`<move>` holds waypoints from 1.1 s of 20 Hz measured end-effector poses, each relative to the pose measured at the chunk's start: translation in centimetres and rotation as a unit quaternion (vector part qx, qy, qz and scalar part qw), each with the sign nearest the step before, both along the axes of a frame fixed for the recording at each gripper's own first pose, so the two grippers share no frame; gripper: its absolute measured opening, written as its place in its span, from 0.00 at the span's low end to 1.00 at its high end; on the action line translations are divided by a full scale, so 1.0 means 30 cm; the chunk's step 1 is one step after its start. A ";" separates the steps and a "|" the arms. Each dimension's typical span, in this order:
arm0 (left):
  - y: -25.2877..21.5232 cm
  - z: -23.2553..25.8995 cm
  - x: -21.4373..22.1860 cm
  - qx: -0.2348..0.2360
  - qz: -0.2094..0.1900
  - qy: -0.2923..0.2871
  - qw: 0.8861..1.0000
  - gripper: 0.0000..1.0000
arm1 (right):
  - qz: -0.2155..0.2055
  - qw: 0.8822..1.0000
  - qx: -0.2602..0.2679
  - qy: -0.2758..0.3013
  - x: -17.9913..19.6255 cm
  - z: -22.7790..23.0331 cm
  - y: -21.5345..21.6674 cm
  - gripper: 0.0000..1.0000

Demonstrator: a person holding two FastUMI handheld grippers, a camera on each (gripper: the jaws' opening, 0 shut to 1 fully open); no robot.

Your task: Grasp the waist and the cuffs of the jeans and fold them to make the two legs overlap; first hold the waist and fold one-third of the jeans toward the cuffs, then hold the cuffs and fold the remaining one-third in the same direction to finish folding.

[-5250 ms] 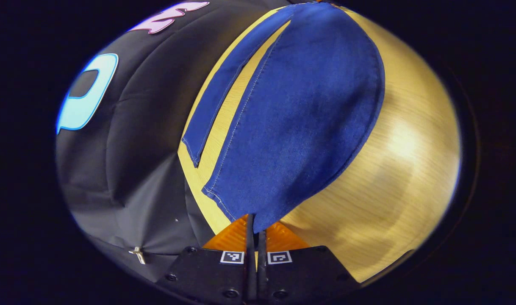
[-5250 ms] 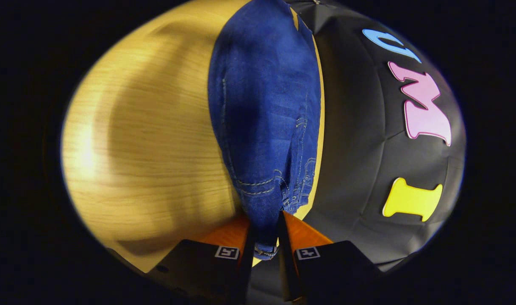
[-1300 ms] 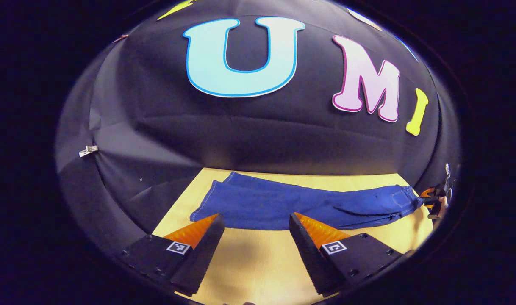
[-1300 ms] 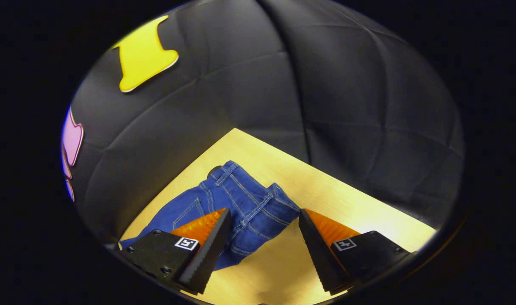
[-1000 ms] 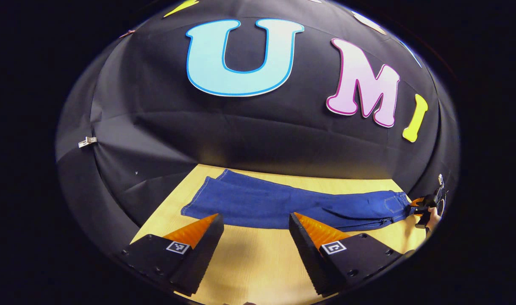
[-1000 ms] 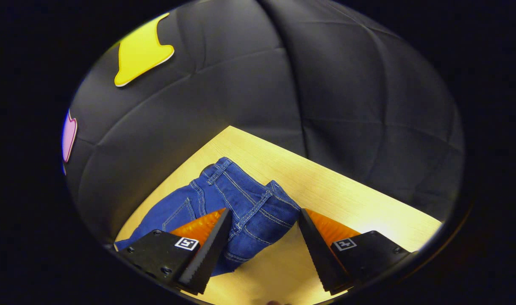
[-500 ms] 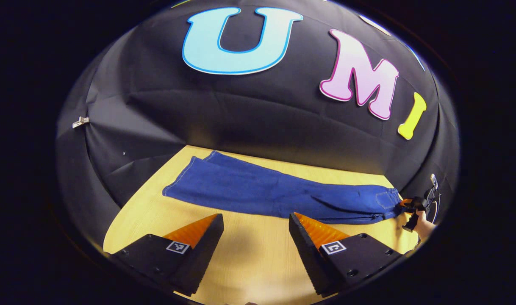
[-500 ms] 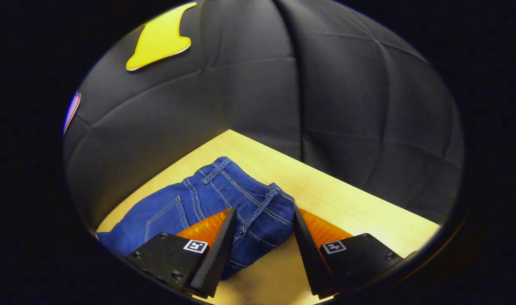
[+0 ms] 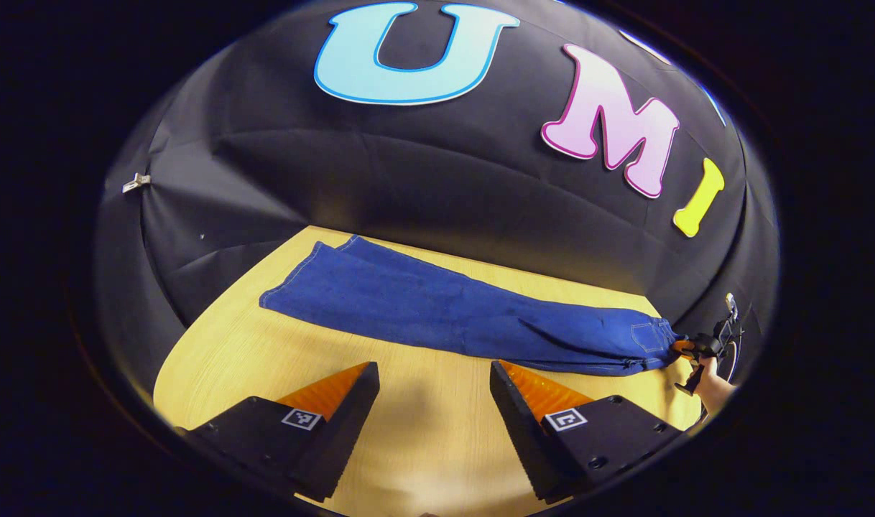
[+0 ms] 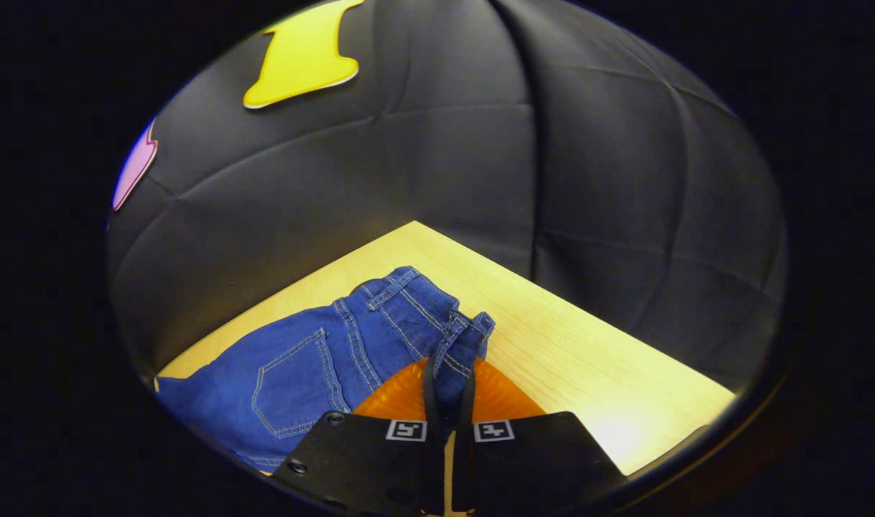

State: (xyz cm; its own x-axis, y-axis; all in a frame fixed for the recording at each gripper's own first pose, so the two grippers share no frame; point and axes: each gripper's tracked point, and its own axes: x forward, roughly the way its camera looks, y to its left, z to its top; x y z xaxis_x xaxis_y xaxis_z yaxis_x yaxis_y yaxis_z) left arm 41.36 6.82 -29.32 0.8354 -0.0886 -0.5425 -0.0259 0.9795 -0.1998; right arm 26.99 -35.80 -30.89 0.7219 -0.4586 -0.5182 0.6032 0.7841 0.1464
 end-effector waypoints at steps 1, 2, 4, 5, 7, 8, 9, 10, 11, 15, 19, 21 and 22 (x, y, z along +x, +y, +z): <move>0.004 -0.003 -0.001 -0.001 0.001 0.000 1.000 0.97 | 0.006 1.000 0.001 -0.015 0.002 0.044 0.011 0.09; 0.009 -0.007 -0.002 -0.003 0.005 -0.001 1.000 0.97 | 0.010 1.000 -0.001 -0.029 0.006 0.090 0.022 0.09; 0.016 -0.009 -0.005 -0.014 0.012 -0.004 1.000 0.97 | 0.029 0.998 -0.013 -0.055 0.042 0.188 0.063 0.08; 0.021 -0.009 -0.008 -0.020 0.016 -0.005 1.000 0.97 | 0.047 0.996 -0.025 -0.066 0.065 0.242 0.095 0.08; 0.034 -0.016 -0.023 -0.028 0.022 -0.004 0.999 0.97 | 0.094 0.990 -0.063 -0.086 0.098 0.362 0.186 0.08; 0.062 -0.021 -0.029 -0.028 0.036 -0.006 0.999 0.97 | 0.117 0.985 -0.084 -0.096 0.098 0.429 0.238 0.08; 0.095 -0.020 -0.034 -0.031 0.050 -0.011 0.998 0.97 | 0.139 0.979 -0.104 -0.106 0.087 0.496 0.296 0.08; 0.115 -0.018 -0.042 -0.038 0.063 -0.017 0.997 0.97 | 0.159 0.973 -0.123 -0.116 0.048 0.563 0.350 0.08; 0.128 -0.012 -0.048 -0.046 0.073 -0.022 0.996 0.97 | 0.179 0.966 -0.137 -0.126 0.013 0.595 0.381 0.08; 0.200 -0.027 -0.062 -0.055 0.098 -0.033 0.993 0.97 | 0.248 0.939 -0.176 -0.160 -0.089 0.705 0.479 0.08; 0.293 -0.037 -0.009 -0.059 0.119 -0.057 0.989 0.97 | 0.336 0.904 -0.203 -0.166 -0.205 0.736 0.570 0.08; 0.354 -0.033 0.045 -0.063 0.127 -0.076 0.987 0.97 | 0.380 0.891 -0.198 -0.152 -0.234 0.696 0.575 0.08; 0.390 -0.037 0.076 -0.062 0.131 -0.084 0.986 0.97 | 0.400 0.884 -0.195 -0.140 -0.254 0.667 0.573 0.08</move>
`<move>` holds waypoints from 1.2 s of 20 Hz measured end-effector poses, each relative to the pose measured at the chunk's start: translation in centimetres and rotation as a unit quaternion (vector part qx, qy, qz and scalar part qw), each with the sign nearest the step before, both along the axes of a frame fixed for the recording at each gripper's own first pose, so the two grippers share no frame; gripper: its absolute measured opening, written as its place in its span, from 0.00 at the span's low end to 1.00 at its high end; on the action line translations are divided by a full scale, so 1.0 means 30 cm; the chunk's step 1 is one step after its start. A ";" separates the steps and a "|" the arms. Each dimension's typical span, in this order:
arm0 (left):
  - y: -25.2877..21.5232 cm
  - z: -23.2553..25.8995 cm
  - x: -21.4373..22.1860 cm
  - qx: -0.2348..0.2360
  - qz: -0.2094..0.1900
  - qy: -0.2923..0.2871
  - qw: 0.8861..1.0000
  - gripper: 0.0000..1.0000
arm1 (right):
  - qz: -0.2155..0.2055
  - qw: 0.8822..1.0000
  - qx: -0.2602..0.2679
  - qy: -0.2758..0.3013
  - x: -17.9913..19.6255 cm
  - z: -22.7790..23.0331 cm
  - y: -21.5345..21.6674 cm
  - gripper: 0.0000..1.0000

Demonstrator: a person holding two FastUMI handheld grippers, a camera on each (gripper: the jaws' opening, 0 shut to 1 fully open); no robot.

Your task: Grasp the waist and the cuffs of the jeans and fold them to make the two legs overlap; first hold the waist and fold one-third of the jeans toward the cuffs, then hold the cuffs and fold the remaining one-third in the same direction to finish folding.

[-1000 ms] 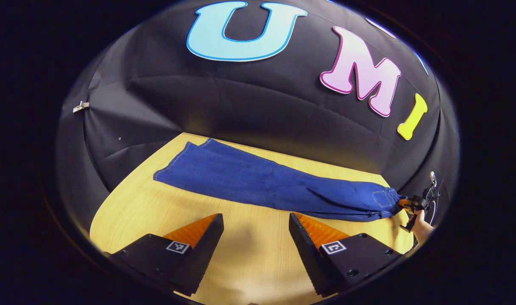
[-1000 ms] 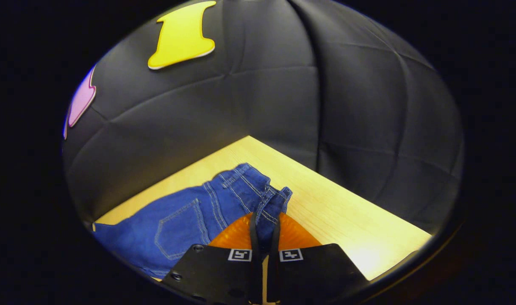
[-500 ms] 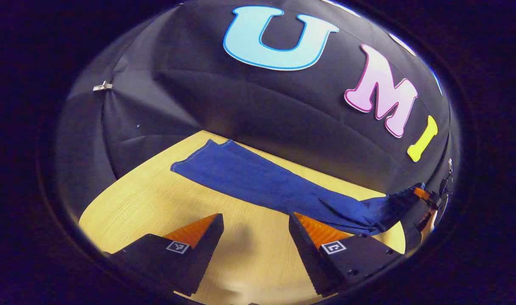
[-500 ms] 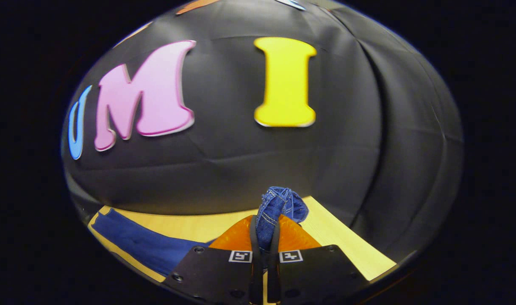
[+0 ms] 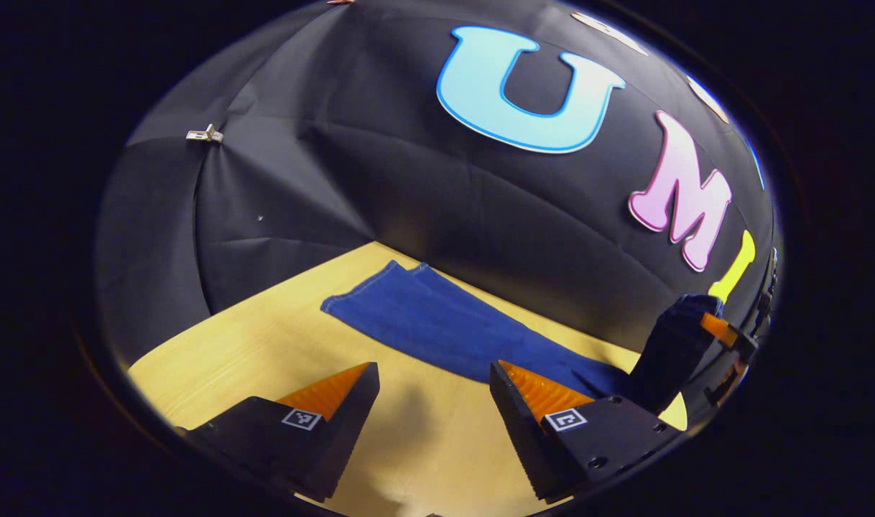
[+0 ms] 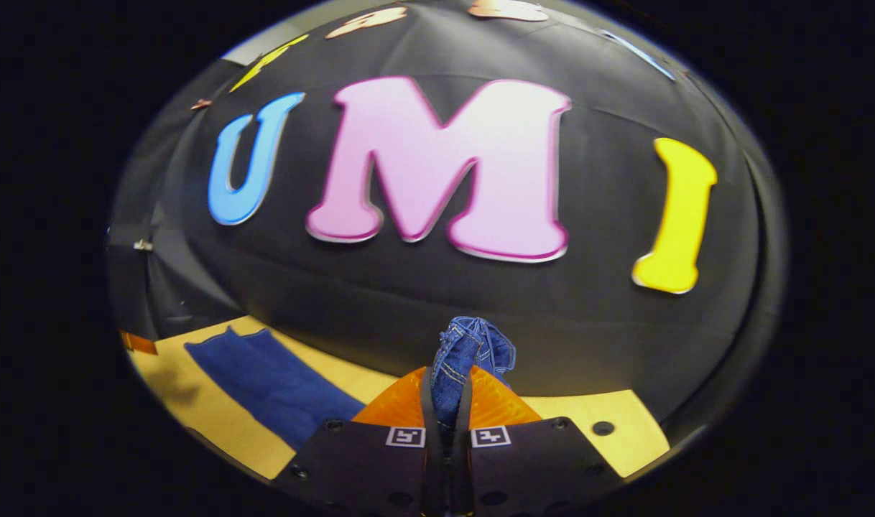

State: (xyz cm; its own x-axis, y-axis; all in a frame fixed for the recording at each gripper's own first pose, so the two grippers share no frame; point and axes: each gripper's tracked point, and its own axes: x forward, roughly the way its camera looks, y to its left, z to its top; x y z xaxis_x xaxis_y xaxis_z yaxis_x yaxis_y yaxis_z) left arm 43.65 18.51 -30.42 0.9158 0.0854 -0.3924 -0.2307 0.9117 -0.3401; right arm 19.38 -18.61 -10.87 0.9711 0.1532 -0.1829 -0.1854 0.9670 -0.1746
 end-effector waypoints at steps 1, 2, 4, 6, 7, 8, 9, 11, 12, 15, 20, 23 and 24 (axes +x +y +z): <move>0.039 -0.006 0.032 0.003 0.003 -0.002 1.000 0.97 | 0.015 1.000 -0.004 0.015 0.000 -0.003 -0.008 0.08; 0.077 -0.013 0.065 0.009 0.005 -0.006 1.000 0.97 | 0.029 0.999 -0.005 0.030 -0.020 -0.030 -0.018 0.08; 0.165 -0.019 0.140 0.031 0.010 -0.013 0.999 0.97 | 0.049 0.997 -0.011 0.059 -0.050 -0.079 -0.067 0.08; 0.256 -0.043 0.221 0.054 0.017 -0.001 0.998 0.97 | 0.061 0.994 -0.025 0.083 -0.085 -0.122 -0.114 0.08; 0.301 -0.060 0.274 0.072 0.015 0.002 0.997 0.97 | 0.068 0.992 -0.027 0.099 -0.094 -0.187 -0.088 0.09; 0.335 -0.074 0.317 0.088 0.011 0.007 0.996 0.97 | 0.079 0.989 -0.017 0.120 -0.128 -0.225 -0.095 0.13; 0.367 -0.104 0.370 0.100 0.004 0.018 0.995 0.97 | 0.086 0.986 -0.005 0.142 -0.174 -0.262 -0.073 0.26; 0.395 -0.189 0.445 0.109 -0.015 0.056 0.992 0.96 | 0.088 0.980 0.000 0.177 -0.223 -0.307 -0.077 0.59; 0.411 -0.224 0.491 0.112 -0.021 0.070 0.991 0.96 | 0.087 0.980 -0.001 0.179 -0.239 -0.324 -0.079 0.79; 0.409 -0.230 0.592 0.102 -0.031 0.068 0.992 0.97 | 0.077 0.981 0.023 0.179 -0.286 -0.321 -0.127 0.98; 0.413 -0.321 0.674 0.129 -0.071 0.115 0.982 0.96 | 0.025 0.979 0.055 0.197 -0.409 -0.299 -0.344 0.98; 0.416 -0.332 0.646 0.148 -0.091 0.148 0.974 0.98 | -0.005 0.978 0.058 0.201 -0.451 -0.281 -0.461 0.99; 0.402 -0.358 0.655 0.141 -0.095 0.155 0.973 1.00 | -0.014 0.978 0.059 0.199 -0.456 -0.272 -0.493 0.99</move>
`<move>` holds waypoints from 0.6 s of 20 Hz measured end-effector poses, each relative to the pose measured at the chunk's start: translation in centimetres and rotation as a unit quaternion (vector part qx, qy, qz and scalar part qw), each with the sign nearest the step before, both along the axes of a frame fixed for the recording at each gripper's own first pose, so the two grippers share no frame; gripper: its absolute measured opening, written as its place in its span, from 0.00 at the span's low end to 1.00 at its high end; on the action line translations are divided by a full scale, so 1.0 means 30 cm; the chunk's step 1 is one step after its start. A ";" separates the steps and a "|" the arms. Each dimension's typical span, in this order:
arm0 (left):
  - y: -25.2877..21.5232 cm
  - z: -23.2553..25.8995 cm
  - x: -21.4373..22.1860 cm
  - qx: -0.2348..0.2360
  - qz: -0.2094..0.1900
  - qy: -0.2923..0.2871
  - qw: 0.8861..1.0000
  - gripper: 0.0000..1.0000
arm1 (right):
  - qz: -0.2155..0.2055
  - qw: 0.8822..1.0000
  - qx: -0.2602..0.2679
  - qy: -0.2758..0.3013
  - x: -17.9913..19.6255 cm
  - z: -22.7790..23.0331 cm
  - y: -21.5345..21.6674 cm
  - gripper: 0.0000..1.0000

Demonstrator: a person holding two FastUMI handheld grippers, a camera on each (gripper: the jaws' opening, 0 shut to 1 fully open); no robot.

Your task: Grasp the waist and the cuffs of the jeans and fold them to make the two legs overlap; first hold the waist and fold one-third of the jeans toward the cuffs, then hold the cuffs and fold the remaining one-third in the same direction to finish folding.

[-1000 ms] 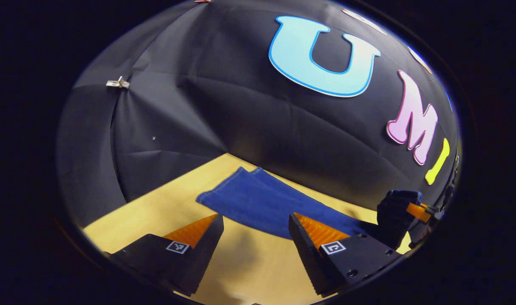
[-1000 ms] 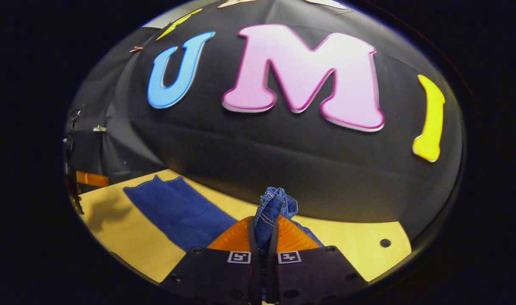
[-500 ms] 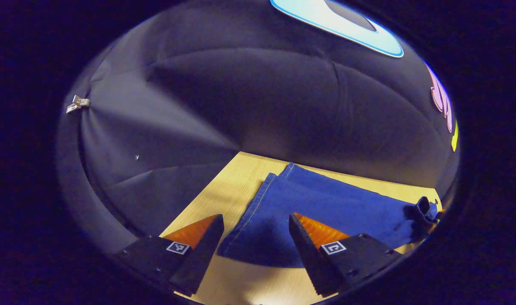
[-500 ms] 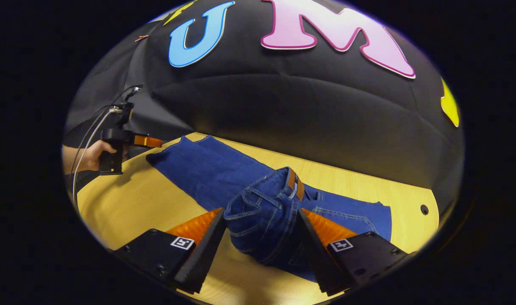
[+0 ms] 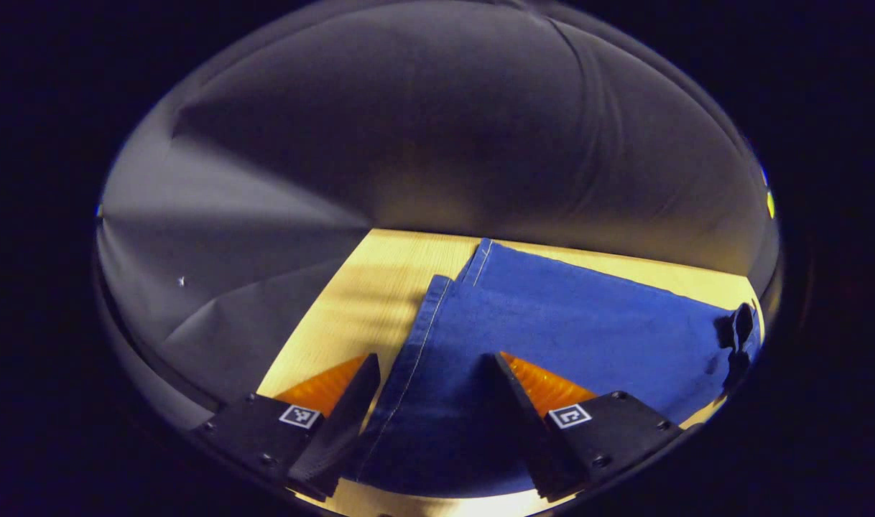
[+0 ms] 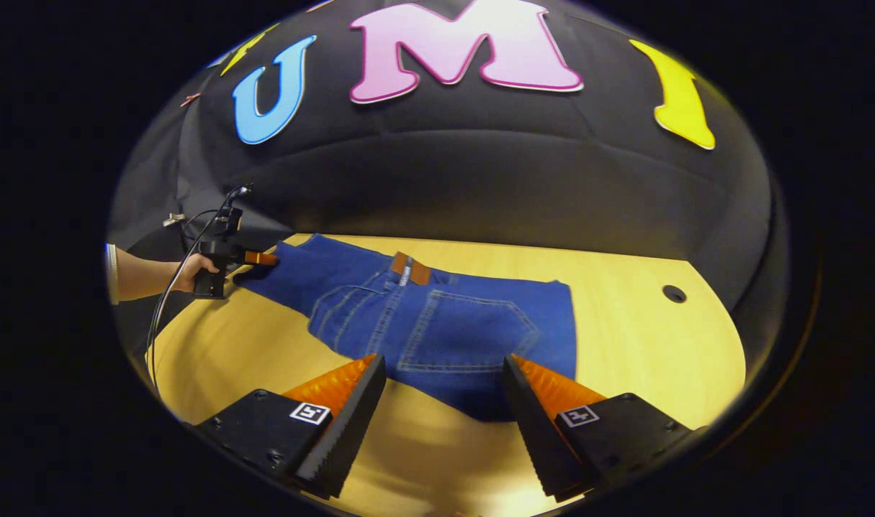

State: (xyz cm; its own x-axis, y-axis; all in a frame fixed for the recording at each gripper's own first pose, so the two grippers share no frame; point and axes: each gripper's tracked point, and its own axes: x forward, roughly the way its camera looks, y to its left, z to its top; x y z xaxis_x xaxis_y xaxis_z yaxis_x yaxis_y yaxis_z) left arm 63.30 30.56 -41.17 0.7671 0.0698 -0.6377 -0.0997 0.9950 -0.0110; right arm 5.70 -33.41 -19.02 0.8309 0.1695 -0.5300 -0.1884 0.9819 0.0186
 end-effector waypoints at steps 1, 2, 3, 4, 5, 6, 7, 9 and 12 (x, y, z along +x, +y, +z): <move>-0.008 -0.003 -0.011 -0.005 -0.003 0.010 1.000 0.98 | -0.010 1.000 -0.001 -0.003 0.003 0.007 -0.029 0.99; -0.014 -0.017 -0.004 -0.006 -0.008 0.021 1.000 0.96 | -0.020 1.000 -0.001 -0.005 0.004 0.008 -0.053 0.99; -0.030 -0.025 -0.015 -0.006 -0.019 0.033 0.999 0.90 | -0.029 1.000 0.000 -0.003 0.002 0.000 -0.073 0.98; -0.043 -0.031 -0.016 -0.008 -0.035 0.042 0.998 0.83 | -0.036 0.999 0.002 0.002 0.000 -0.011 -0.084 0.98; -0.061 -0.025 -0.027 -0.018 -0.052 0.049 0.997 0.82 | -0.042 0.999 0.005 0.006 0.001 -0.019 -0.085 0.98; -0.088 -0.046 -0.012 -0.024 -0.061 0.045 0.997 0.67 | -0.046 0.999 0.010 0.008 -0.001 -0.023 -0.085 0.98; -0.105 -0.039 -0.012 -0.010 -0.070 0.047 0.996 0.53 | -0.048 0.999 0.013 0.010 -0.008 -0.027 -0.081 0.99; -0.118 -0.030 0.001 -0.010 -0.081 0.043 0.996 0.37 | -0.044 0.999 0.009 0.009 -0.018 -0.025 -0.077 0.99; -0.115 0.017 0.000 -0.045 -0.054 0.028 0.997 0.23 | -0.038 0.999 -0.001 0.003 -0.018 -0.013 -0.069 0.99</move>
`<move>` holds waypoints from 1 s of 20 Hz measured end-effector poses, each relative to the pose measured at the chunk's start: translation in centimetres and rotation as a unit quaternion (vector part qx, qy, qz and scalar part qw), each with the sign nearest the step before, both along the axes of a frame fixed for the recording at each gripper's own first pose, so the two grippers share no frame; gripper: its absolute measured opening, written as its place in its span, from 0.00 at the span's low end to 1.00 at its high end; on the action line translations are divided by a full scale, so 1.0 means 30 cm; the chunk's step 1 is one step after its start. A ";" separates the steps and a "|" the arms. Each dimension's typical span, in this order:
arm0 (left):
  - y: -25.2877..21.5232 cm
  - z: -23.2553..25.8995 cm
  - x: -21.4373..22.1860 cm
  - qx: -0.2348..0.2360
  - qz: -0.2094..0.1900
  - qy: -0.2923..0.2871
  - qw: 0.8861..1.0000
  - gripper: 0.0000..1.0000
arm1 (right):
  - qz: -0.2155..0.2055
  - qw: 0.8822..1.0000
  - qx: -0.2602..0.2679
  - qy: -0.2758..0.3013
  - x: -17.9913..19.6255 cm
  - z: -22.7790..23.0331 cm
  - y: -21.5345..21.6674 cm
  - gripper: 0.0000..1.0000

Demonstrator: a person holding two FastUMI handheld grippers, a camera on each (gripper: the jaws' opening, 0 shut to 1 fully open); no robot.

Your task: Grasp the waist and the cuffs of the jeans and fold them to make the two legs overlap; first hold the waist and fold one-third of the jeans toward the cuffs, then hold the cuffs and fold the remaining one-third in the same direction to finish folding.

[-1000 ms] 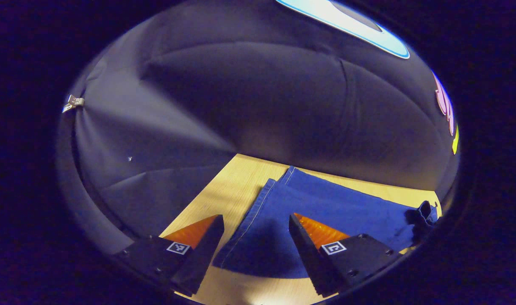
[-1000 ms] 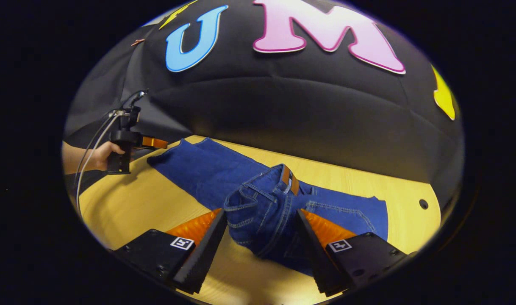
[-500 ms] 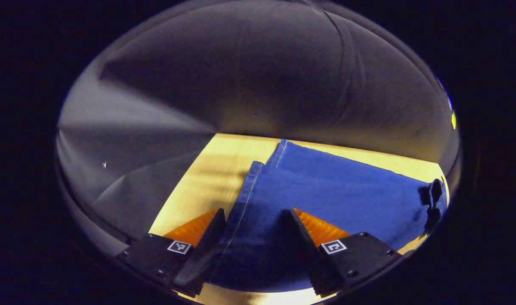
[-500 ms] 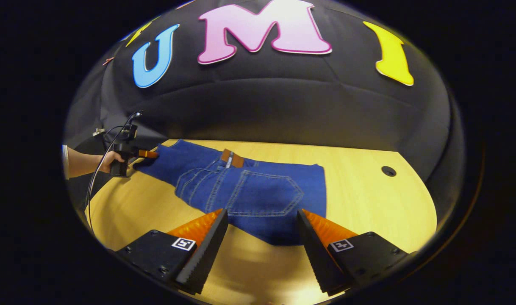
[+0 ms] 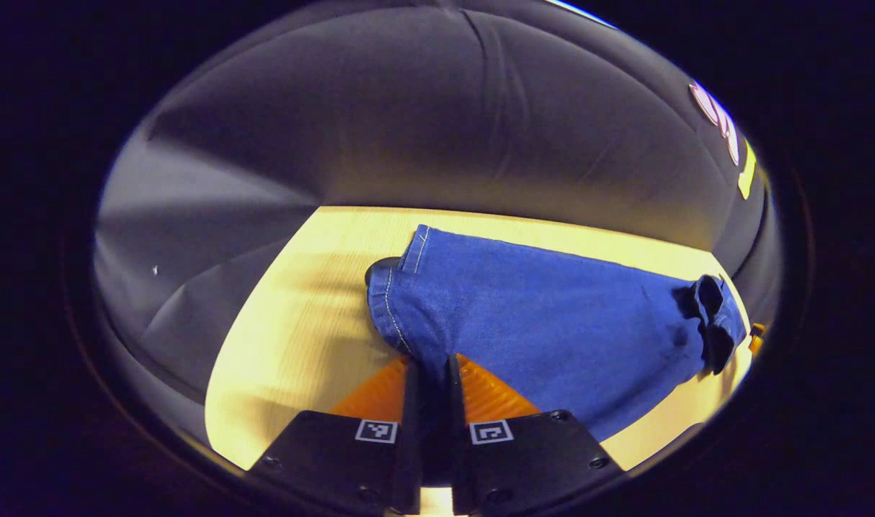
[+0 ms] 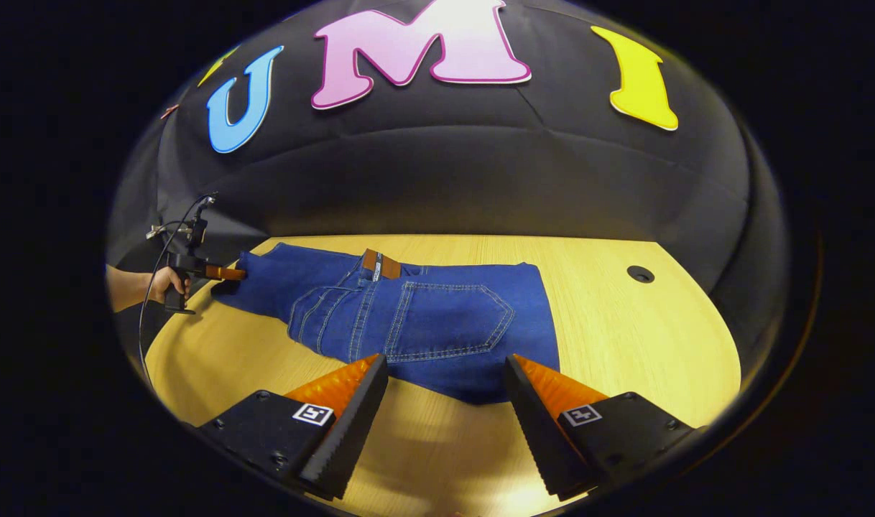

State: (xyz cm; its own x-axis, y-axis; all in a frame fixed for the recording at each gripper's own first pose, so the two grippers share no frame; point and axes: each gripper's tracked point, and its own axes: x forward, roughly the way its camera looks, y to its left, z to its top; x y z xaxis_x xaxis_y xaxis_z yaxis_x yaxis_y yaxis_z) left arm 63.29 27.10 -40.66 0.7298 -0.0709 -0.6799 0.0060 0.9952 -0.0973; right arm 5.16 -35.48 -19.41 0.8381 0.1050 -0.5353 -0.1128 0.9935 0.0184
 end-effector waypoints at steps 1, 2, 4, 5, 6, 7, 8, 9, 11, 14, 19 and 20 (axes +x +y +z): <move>-0.006 -0.003 0.001 -0.010 0.015 -0.007 1.000 0.20 | 0.000 1.000 -0.003 0.000 -0.001 0.004 -0.006 0.99; -0.005 -0.006 0.003 -0.021 0.036 -0.016 0.999 0.16 | -0.001 1.000 -0.006 -0.002 -0.002 0.004 -0.011 0.99; -0.008 0.005 0.007 -0.042 0.081 -0.027 0.995 0.08 | -0.006 1.000 -0.007 -0.005 -0.004 0.008 -0.030 0.99; -0.013 0.010 0.004 -0.052 0.093 -0.028 0.994 0.07 | -0.010 1.000 -0.007 -0.006 -0.007 0.018 -0.041 0.99; -0.012 0.019 0.003 -0.060 0.100 -0.029 0.993 0.06 | -0.013 1.000 -0.007 -0.008 -0.010 0.030 -0.052 0.99; -0.010 0.036 0.010 -0.068 0.106 -0.037 0.991 0.06 | -0.017 1.000 -0.007 -0.010 -0.009 0.039 -0.066 0.99; -0.012 0.062 0.017 -0.076 0.110 -0.051 0.990 0.06 | -0.021 1.000 -0.009 -0.014 -0.009 0.049 -0.079 0.99; -0.025 0.109 0.029 -0.088 0.107 -0.071 0.988 0.06 | -0.025 1.000 -0.010 -0.016 -0.008 0.054 -0.090 0.99; -0.068 0.207 0.019 -0.099 0.096 -0.098 0.986 0.07 | -0.030 0.999 -0.010 -0.018 -0.010 0.064 -0.100 0.99; -0.120 0.295 -0.004 -0.087 0.080 -0.105 0.987 0.06 | -0.032 0.999 -0.004 -0.019 -0.018 0.076 -0.099 0.99; -0.347 0.566 -0.070 -0.121 0.044 -0.158 0.979 0.06 | -0.033 0.999 -0.006 -0.026 -0.038 0.112 -0.108 0.99; -0.412 0.627 -0.090 -0.124 0.035 -0.165 0.978 0.06 | -0.037 0.999 -0.010 -0.028 -0.045 0.122 -0.125 0.99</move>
State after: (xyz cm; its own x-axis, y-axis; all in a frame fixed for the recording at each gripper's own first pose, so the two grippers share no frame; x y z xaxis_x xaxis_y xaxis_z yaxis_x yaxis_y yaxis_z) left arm 60.60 14.74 -21.84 0.9154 -0.1454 -0.3754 0.0101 0.9405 -0.3397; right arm 3.83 -39.22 -15.75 0.8718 0.0311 -0.4889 -0.0387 0.9992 -0.0055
